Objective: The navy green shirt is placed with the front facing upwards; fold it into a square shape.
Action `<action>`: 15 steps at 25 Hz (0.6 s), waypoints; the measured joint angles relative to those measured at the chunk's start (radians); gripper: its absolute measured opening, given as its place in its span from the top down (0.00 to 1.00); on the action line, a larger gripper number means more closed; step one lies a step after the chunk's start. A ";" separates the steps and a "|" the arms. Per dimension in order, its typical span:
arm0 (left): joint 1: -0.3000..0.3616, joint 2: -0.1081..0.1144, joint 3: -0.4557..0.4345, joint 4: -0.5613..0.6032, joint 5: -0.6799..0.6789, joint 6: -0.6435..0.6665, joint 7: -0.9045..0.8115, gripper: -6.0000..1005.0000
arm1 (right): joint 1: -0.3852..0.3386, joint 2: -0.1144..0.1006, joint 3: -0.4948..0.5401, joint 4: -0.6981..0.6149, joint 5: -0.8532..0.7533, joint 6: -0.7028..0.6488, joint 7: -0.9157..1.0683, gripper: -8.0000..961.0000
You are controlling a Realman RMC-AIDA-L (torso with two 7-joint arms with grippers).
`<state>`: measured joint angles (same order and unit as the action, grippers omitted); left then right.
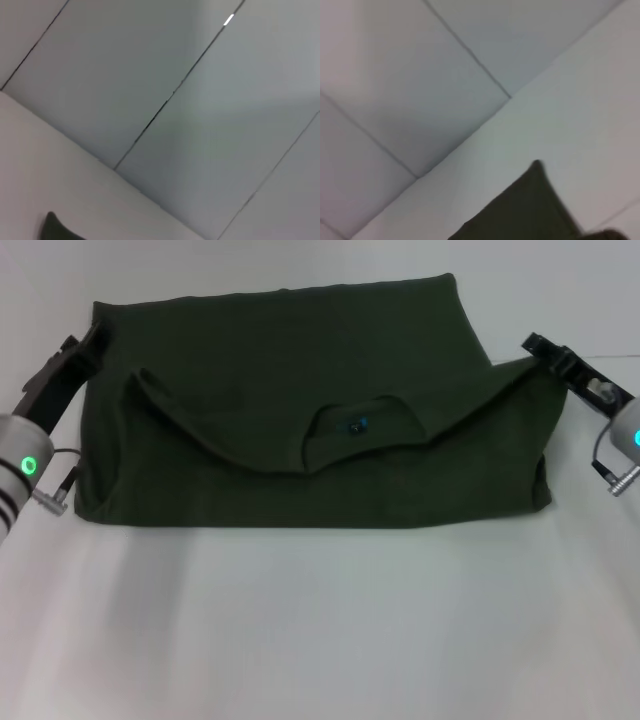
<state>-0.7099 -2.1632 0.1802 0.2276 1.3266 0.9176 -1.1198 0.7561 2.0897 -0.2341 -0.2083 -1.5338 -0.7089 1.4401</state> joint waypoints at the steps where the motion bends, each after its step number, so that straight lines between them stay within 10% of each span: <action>1: 0.007 0.000 0.009 0.005 0.001 0.012 -0.016 0.64 | -0.009 -0.001 0.000 -0.004 0.000 -0.001 0.021 0.50; 7: 0.090 -0.002 0.077 0.069 0.012 0.143 -0.154 0.39 | -0.053 -0.016 -0.014 -0.023 -0.006 -0.075 0.088 0.36; 15: 0.184 0.017 0.295 0.271 0.192 0.219 -0.487 0.38 | -0.136 -0.048 -0.169 -0.096 -0.009 -0.171 0.210 0.03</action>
<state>-0.5256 -2.1460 0.4747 0.4986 1.5184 1.1367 -1.6065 0.6205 2.0420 -0.4030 -0.3044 -1.5430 -0.8798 1.6503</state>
